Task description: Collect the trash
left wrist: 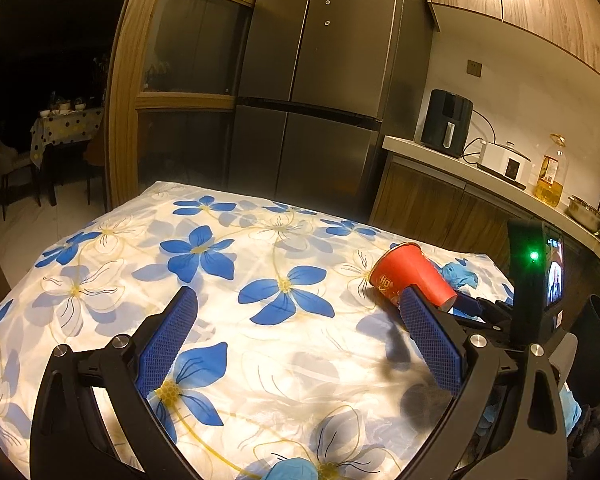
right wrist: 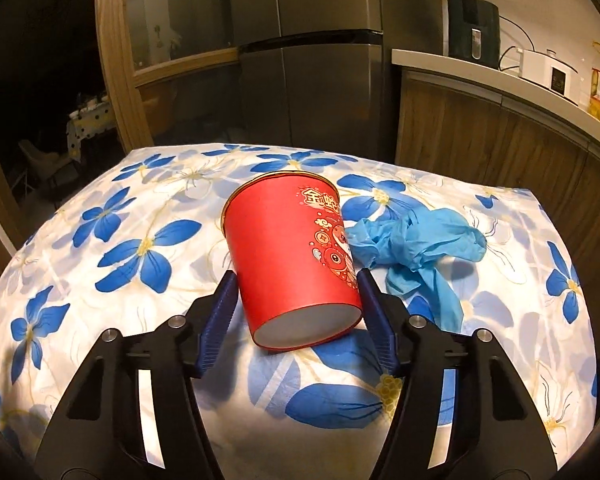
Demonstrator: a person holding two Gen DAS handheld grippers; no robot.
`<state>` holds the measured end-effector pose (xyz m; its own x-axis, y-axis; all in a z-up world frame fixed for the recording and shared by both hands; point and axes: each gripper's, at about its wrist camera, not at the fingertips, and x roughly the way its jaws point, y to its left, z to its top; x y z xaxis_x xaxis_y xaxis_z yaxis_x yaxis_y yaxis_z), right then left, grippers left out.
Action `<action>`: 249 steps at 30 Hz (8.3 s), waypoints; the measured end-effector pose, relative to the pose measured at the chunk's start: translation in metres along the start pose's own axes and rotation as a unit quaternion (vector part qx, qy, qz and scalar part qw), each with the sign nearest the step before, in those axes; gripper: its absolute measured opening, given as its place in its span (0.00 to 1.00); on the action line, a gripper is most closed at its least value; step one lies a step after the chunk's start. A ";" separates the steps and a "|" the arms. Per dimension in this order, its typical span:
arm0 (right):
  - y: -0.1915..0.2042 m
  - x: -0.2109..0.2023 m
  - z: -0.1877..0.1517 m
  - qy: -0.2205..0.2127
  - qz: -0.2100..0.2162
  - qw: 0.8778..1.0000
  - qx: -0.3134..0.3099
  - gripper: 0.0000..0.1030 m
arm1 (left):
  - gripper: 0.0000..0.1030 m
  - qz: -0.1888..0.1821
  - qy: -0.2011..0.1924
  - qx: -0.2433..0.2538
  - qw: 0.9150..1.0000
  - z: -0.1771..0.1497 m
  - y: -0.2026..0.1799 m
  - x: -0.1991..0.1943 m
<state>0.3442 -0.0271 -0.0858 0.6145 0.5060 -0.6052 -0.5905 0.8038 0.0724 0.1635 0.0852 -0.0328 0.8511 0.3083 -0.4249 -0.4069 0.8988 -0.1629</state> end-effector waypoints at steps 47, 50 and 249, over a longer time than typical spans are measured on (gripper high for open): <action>-0.123 -0.191 -0.053 -0.178 -0.115 0.964 0.161 0.56 | 0.42 -0.066 0.163 0.139 0.975 -0.017 -0.181 0.182; -0.122 -0.193 -0.053 -0.180 -0.117 0.963 0.161 0.56 | 0.22 -0.064 0.165 0.138 0.975 -0.017 -0.180 0.181; -0.028 -0.371 -0.154 -0.136 -0.338 0.918 0.155 0.95 | 0.94 -0.172 -0.021 0.165 0.971 -0.055 -0.150 -0.160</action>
<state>0.0525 -0.2856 0.0142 0.9187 -0.1168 -0.3774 0.1263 0.9920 0.0004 0.0701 -0.1155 0.0110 0.9331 -0.0213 -0.3590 0.0261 0.9996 0.0084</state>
